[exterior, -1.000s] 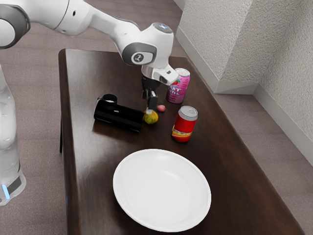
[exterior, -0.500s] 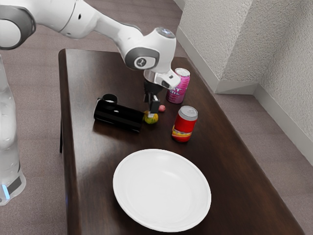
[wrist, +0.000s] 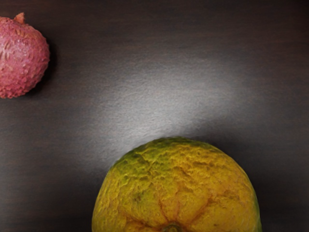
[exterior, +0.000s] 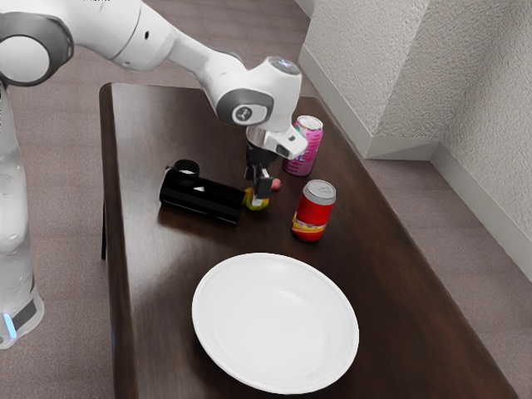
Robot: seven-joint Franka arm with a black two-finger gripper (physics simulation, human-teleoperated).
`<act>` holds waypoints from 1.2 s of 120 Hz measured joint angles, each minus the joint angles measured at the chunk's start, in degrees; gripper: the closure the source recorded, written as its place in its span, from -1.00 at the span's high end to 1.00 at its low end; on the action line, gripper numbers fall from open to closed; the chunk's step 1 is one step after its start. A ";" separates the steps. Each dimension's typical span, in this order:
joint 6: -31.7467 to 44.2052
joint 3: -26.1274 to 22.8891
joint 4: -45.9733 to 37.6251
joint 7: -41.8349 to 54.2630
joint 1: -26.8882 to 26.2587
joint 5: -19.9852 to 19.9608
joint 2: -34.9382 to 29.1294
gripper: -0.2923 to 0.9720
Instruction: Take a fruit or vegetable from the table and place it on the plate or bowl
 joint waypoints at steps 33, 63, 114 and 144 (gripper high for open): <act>0.78 -0.12 0.08 0.01 -0.36 -0.56 1.64 0.54; 1.30 -0.11 0.35 -0.10 -0.51 -2.15 2.64 0.09; -0.37 -3.34 0.80 0.13 -0.24 -1.85 -6.60 0.02; -5.76 -12.08 0.59 0.77 -0.41 -1.96 -16.65 0.02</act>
